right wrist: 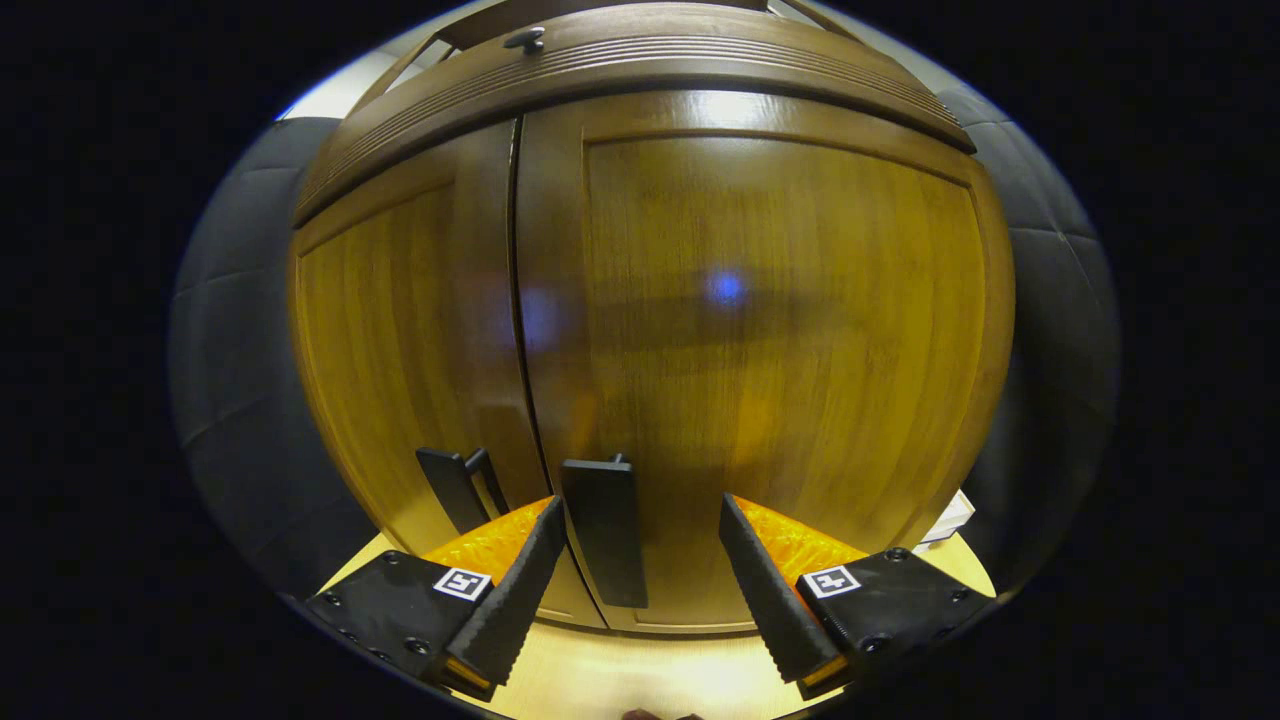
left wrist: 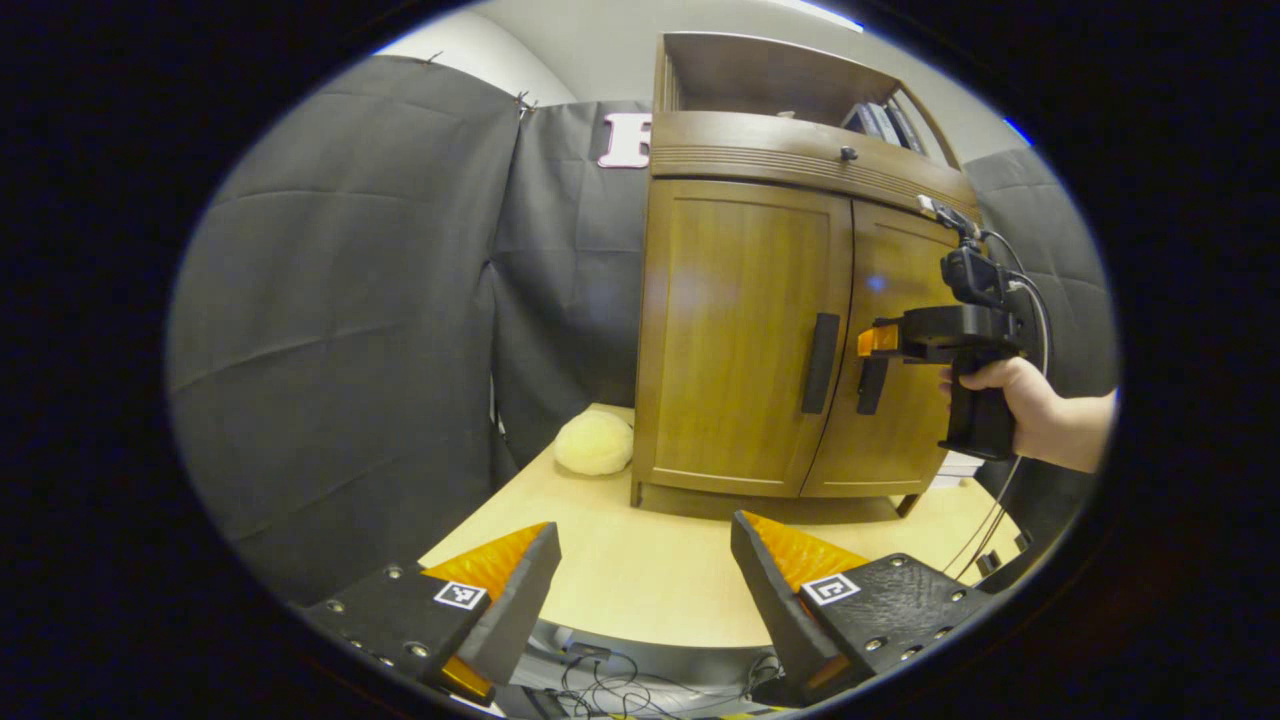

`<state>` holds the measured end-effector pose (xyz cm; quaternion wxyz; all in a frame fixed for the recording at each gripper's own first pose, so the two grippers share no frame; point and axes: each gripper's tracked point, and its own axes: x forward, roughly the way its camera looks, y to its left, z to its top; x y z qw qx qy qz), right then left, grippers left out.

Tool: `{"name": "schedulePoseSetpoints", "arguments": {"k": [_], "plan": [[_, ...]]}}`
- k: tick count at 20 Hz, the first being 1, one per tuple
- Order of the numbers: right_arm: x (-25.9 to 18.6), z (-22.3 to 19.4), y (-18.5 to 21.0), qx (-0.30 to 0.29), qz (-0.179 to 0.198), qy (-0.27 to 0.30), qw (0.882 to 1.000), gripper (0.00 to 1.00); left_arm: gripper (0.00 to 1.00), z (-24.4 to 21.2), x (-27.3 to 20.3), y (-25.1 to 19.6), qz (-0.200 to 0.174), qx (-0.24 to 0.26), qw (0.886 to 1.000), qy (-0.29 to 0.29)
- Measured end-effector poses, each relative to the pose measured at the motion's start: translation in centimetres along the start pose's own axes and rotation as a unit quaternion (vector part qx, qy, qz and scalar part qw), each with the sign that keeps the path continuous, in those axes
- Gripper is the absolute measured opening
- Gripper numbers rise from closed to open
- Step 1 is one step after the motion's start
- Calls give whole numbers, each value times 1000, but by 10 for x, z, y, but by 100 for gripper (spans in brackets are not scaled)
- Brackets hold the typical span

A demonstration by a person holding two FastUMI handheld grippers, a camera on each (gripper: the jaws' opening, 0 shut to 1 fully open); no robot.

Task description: Open the right door of the double-door shoe cabinet with the right hand, and open the left door with the left hand.

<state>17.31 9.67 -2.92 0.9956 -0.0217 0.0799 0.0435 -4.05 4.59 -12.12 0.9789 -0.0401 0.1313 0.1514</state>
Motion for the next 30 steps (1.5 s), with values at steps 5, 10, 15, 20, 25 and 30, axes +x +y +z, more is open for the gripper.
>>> {"name": "schedulePoseSetpoints", "arguments": {"k": [5, 10, 15, 20, 25, 30], "plan": [[-4, 8, -7, 13, 3, 10, 1000, 92, 100, -5, 3, 2, 1, -4, 1000, 3], [-22, 45, -25, 10, 7, 16, 1000, 55, 100, -4, 6, 5, 11, -13, 1000, 1], [-42, 72, -42, -13, 6, 2, 1000, 34, 100, -3, 7, 5, 19, -15, 1000, 1], [-34, 64, -41, -21, 29, 11, 999, 12, 98, 2, 6, 7, 19, -8, 1000, -12], [-37, 63, -39, -27, 38, 13, 999, 8, 99, -3, 5, 3, 8, -5, 1000, -9], [-38, 62, -38, -24, 48, 22, 998, 8, 100, 3, 2, 1, -1, 13, 1000, -26]]}}
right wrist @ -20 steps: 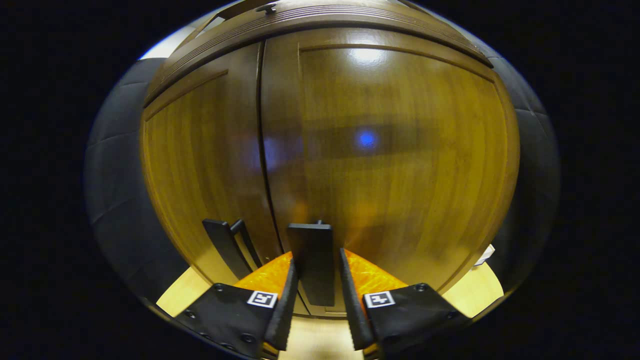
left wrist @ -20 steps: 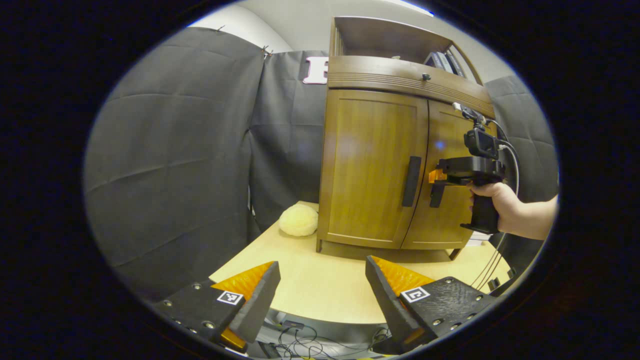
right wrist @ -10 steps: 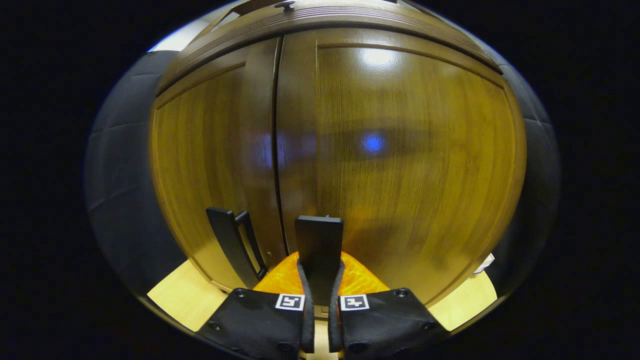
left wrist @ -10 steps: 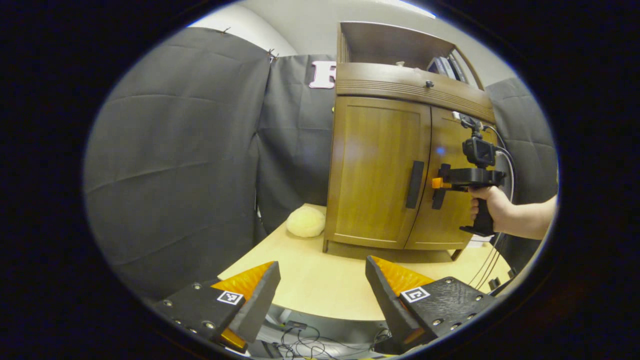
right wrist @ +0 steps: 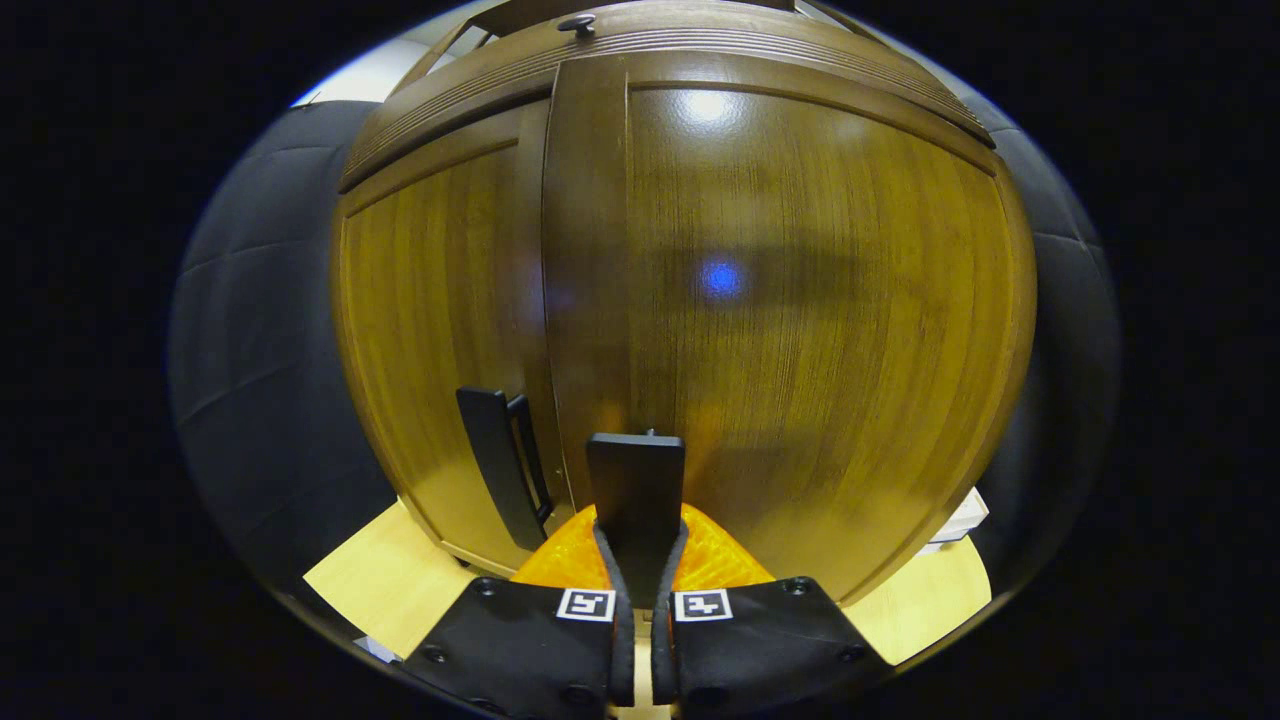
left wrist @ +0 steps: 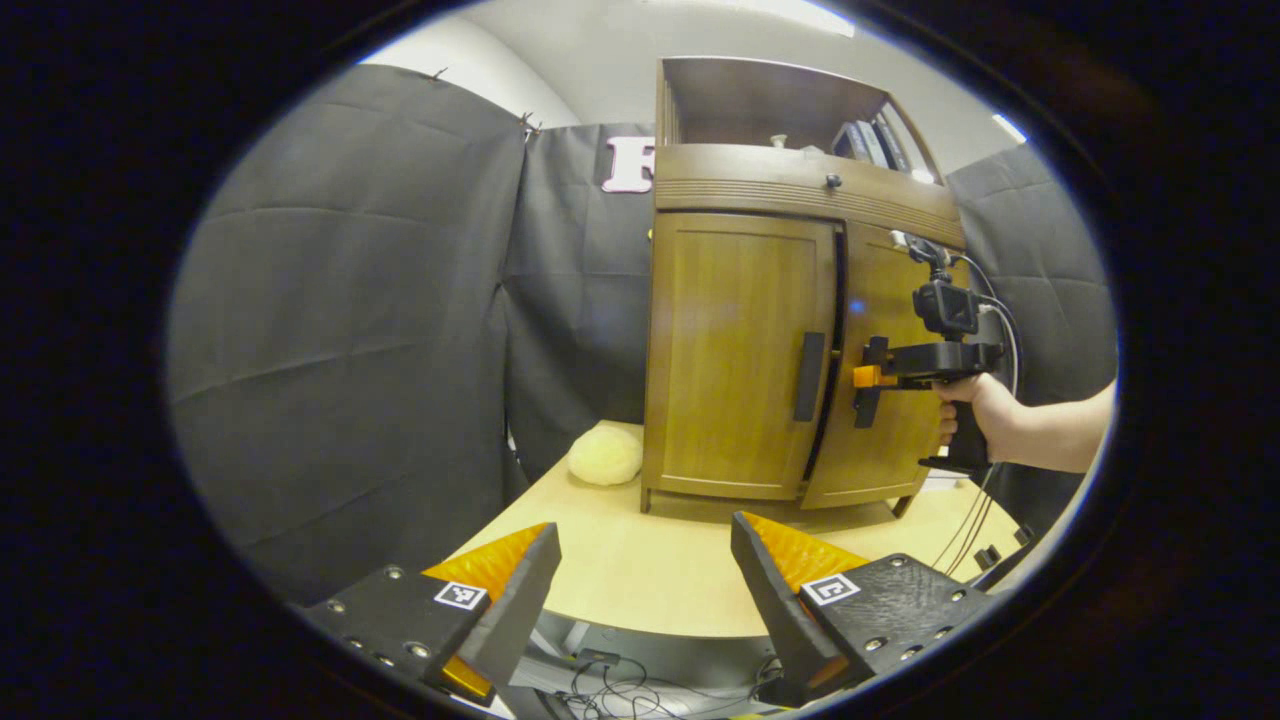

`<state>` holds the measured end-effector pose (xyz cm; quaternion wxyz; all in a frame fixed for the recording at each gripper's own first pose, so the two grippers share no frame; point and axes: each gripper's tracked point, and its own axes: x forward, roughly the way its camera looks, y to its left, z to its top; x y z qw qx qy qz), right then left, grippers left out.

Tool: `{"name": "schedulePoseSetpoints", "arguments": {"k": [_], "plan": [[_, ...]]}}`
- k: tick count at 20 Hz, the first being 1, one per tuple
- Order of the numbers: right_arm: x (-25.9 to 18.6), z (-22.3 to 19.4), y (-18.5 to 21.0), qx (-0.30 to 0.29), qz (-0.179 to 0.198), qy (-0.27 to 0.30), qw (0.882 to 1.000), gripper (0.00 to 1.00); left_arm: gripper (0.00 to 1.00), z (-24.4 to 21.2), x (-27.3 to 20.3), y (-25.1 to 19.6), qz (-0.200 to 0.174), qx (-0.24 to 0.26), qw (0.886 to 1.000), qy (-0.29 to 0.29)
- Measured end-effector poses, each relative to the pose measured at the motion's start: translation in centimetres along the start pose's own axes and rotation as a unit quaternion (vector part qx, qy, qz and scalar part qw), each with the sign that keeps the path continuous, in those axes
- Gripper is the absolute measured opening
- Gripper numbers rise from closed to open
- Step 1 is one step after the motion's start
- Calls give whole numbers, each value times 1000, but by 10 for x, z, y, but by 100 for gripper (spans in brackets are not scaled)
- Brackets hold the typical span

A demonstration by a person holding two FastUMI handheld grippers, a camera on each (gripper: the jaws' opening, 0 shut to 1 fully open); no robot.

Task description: Open the right door of the double-door shoe cabinet with the right hand, and open the left door with the left hand.

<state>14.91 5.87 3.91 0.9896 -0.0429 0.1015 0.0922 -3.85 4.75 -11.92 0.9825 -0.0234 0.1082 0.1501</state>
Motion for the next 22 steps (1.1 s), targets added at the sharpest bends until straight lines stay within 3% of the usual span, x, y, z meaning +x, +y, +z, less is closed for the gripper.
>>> {"name": "schedulePoseSetpoints", "arguments": {"k": [13, 20, 22], "plan": [[2, 0, 3, -1, 26, 10, 1000, 8, 100, 3, -2, -34, -81, -21, 996, -2], [-1, 4, 8, -7, 75, 4, 997, 5, 100, 16, -1, -51, -66, -24, 998, -7], [-4, 8, 8, -11, 87, 0, 996, 8, 100, 20, -1, -57, -59, -27, 998, -12]]}}
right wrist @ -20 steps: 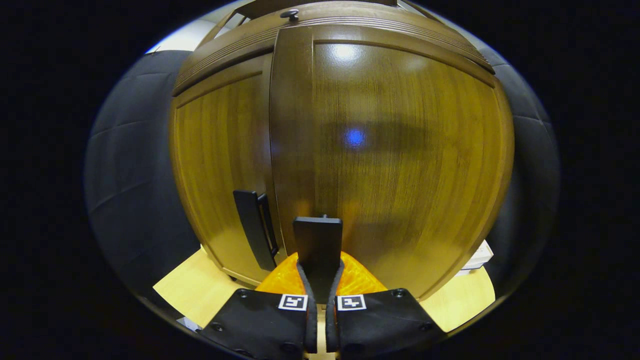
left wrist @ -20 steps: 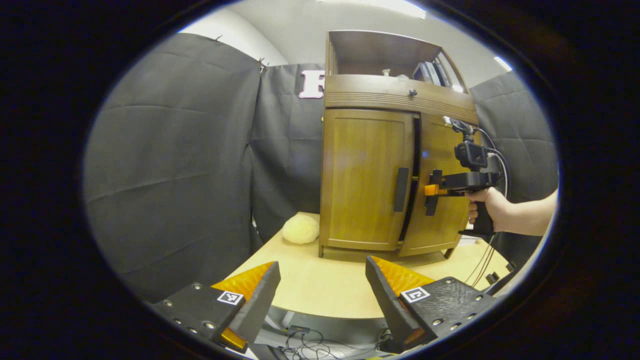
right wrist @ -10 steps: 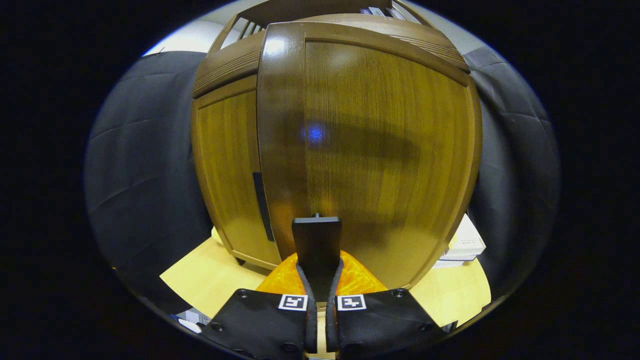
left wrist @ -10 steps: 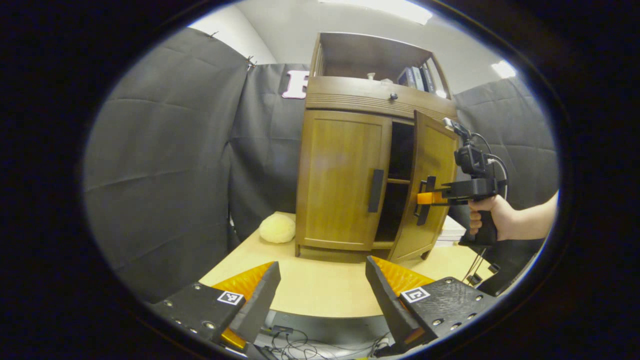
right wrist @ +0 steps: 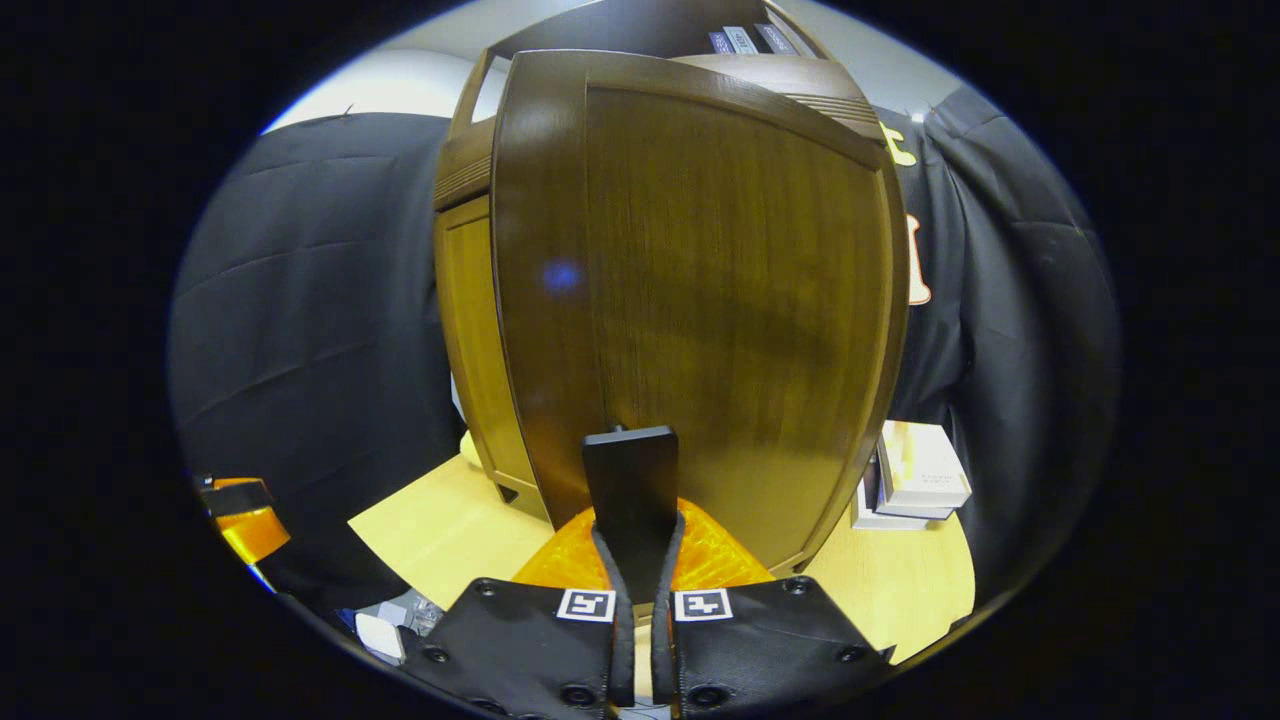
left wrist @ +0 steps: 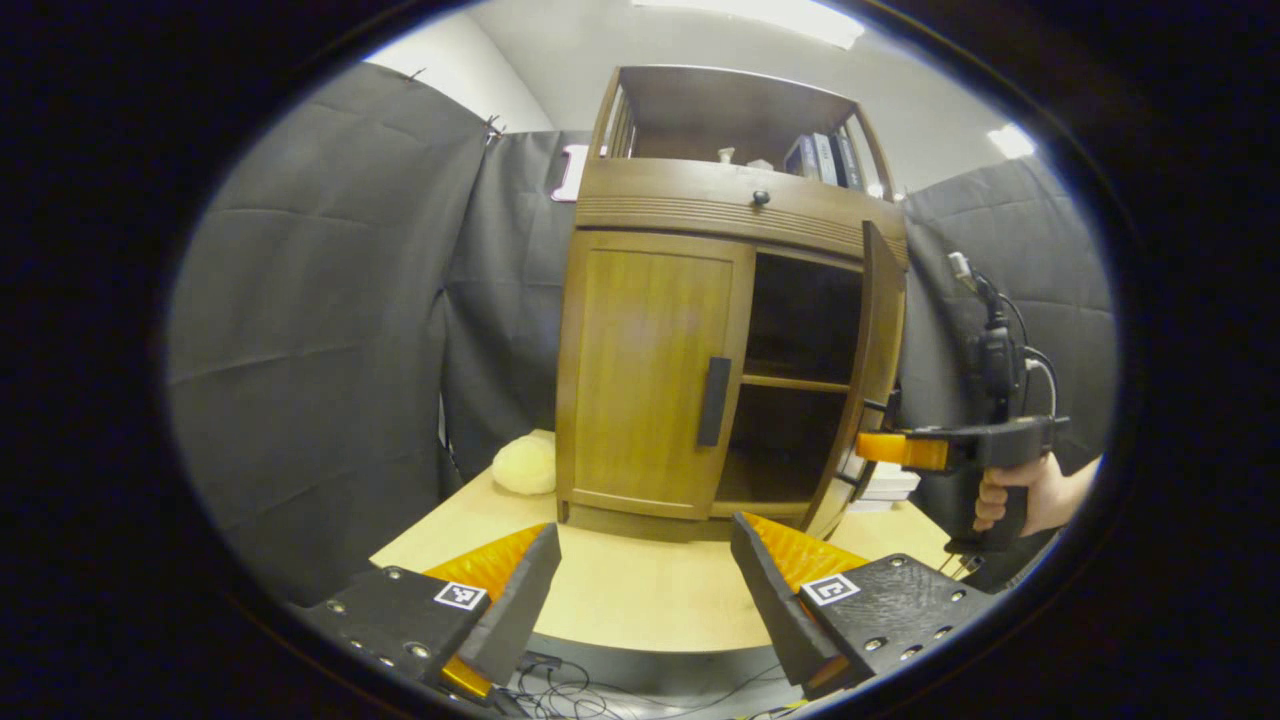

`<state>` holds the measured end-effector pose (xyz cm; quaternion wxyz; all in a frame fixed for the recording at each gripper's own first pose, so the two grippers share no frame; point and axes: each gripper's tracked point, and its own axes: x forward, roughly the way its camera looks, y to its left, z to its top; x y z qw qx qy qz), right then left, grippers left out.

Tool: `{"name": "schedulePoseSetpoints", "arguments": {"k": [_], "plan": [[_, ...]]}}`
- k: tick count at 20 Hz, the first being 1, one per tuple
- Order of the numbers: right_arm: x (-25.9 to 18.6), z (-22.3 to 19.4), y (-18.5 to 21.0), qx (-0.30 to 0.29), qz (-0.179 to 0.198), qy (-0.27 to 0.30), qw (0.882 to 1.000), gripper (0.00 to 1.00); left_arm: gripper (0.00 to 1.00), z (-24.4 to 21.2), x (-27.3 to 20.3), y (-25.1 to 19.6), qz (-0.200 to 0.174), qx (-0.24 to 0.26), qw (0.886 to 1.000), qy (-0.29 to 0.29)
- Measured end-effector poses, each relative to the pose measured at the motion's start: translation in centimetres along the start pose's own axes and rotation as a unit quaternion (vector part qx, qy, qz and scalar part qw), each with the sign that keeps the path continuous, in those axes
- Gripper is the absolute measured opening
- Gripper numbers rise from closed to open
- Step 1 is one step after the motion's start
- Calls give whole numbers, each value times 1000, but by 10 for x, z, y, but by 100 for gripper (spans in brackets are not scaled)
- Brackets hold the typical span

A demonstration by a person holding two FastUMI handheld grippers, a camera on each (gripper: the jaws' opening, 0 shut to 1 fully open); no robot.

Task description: Open the right door of the double-door shoe cabinet with the right hand, and open the left door with the left hand.

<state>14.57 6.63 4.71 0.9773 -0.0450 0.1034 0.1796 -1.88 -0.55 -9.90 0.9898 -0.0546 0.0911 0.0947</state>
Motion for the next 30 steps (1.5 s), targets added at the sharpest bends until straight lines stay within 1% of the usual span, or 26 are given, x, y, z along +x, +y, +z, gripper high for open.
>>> {"name": "schedulePoseSetpoints", "arguments": {"k": [1, 2, 3, 4, 5, 6, 7, 8, 9, 10, 11, 13, 14, 17, 18, 19, 20, 21, 22, 23, 24, 28, 29, 30], "plan": [[-1, 0, 0, 1, 5, -2, 1000, 8, 100, 1, 1, -5, 2, -2, 1000, -1], [-1, 1, -1, 2, 11, -4, 1000, 5, 100, 0, 2, -9, 3, -5, 1000, 2], [-4, 0, -1, 2, 18, -4, 1000, 8, 100, -1, 2, -7, 7, -6, 1000, 5], [-5, -1, -2, 4, 26, -2, 1000, 5, 100, -1, 2, -9, 12, -8, 1000, 8], [-8, -4, -2, 6, 33, -1, 999, 5, 100, 0, 0, -17, 14, -9, 1000, 9], [-11, -5, -3, 7, 39, -1, 999, 8, 100, 1, -3, -23, 14, -10, 1000, 8], [-15, -6, -5, 5, 43, -3, 999, 8, 100, -1, -4, -26, 15, -9, 1000, 6], [-18, -6, -7, 3, 46, -6, 999, 5, 100, -1, -4, -29, 18, -8, 1000, 3], [-19, -6, -10, 0, 47, -9, 999, 8, 100, 1, -4, -30, 24, -6, 1000, -2], [-21, -5, -14, 0, 49, -12, 999, 8, 100, 2, -3, -34, 26, -8, 1000, -7], [-21, -5, -16, 3, 51, -14, 999, 5, 100, 1, -3, -39, 25, -10, 1000, -10], [-25, -6, -22, 7, 54, -19, 998, 4, 100, 1, -5, -45, 28, -11, 999, -17], [-27, -6, -25, 6, 54, -23, 998, 4, 100, 2, -4, -45, 31, -5, 999, -21], [-30, -6, -33, 8, 54, -29, 998, 11, 100, -3, -9, -49, 31, 11, 999, -15], [-31, -5, -37, 11, 52, -31, 998, 7, 100, -2, -9, -51, 26, 13, 999, -13], [-32, -6, -40, 13, 49, -33, 998, 7, 100, -3, -10, -51, 24, 16, 1000, -9], [-33, -5, -43, 14, 47, -35, 998, 4, 100, -2, -9, -51, 24, 20, 999, -7], [-34, -5, -46, 15, 45, -38, 998, 7, 100, -3, -9, -51, 25, 23, 999, -6], [-35, -4, -49, 16, 44, -42, 998, 7, 100, -2, -8, -50, 27, 23, 999, -4], [-34, -4, -50, 19, 44, -44, 998, 11, 100, -2, -8, -50, 28, 22, 999, -4], [-34, -4, -52, 22, 43, -45, 998, 3, 100, -1, -8, -50, 28, 19, 999, -3], [-36, -3, -64, 34, 16, -48, 998, 3, 100, -1, -8, -49, 29, 20, 999, -2], [-35, -4, -64, 39, 12, -49, 998, 7, 100, -2, -9, -49, 27, 20, 999, -3], [-34, -3, -64, 42, 11, -49, 998, 7, 100, 0, -7, -50, 25, 21, 999, -3]]}}
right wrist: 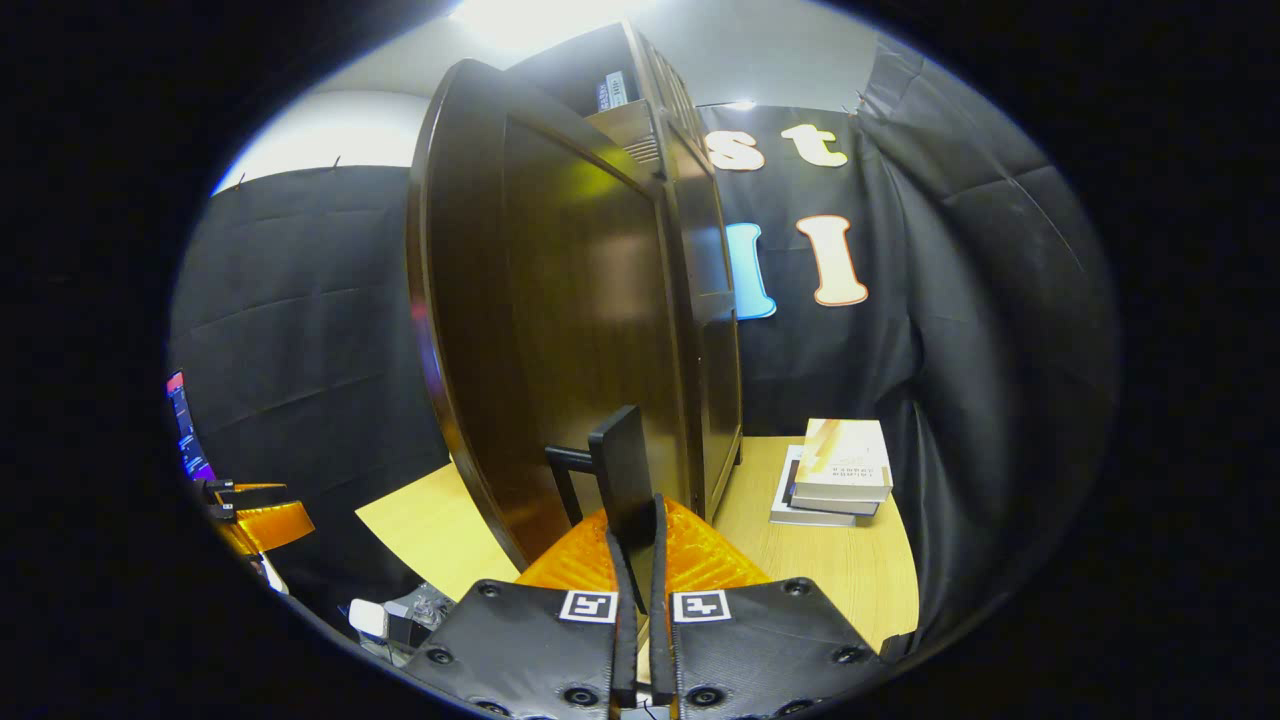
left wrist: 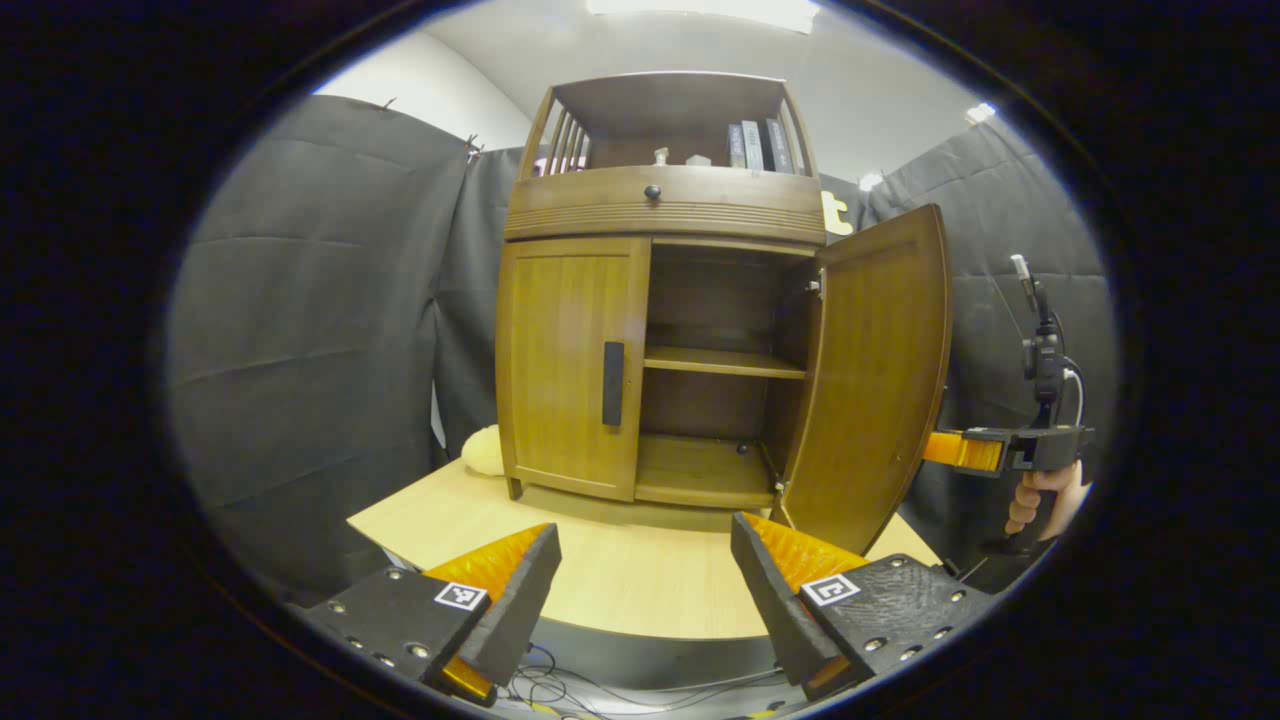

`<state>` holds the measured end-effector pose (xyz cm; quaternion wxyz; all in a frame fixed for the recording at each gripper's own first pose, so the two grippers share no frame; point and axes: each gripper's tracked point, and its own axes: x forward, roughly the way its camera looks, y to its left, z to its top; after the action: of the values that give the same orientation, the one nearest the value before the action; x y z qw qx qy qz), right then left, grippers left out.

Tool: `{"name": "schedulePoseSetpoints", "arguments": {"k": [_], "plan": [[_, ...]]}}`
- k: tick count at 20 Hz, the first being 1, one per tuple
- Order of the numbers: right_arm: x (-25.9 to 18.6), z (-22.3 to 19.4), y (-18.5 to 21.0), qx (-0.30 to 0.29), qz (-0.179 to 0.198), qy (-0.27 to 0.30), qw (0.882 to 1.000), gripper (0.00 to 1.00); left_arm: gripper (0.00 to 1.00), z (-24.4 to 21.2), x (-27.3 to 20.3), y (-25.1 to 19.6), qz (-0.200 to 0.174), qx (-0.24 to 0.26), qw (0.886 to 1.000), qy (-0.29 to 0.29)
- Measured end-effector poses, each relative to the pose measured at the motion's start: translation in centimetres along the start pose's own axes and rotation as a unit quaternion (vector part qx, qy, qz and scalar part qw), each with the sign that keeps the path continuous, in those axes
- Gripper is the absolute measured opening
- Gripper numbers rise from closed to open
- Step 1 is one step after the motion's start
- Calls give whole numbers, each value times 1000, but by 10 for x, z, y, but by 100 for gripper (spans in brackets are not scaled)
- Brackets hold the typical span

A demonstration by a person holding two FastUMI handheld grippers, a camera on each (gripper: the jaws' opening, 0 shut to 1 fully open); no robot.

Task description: Open the right door of the double-door shoe cabinet with the right hand, and open the left door with the left hand.

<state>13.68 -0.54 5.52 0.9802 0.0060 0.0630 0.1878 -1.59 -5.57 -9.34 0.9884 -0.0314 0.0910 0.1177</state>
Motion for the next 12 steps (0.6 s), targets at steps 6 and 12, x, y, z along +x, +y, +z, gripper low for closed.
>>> {"name": "schedulePoseSetpoints", "arguments": {"k": [6, 12], "plan": [[-2, -2, -6, 2, -17, 0, 1000, 7, 100, -1, -3, 0, -4, 10, 1000, -6], [-9, -8, -6, 39, -56, 18, 998, 3, 100, 1, -1, 1, -5, -1, 1000, 3]]}}
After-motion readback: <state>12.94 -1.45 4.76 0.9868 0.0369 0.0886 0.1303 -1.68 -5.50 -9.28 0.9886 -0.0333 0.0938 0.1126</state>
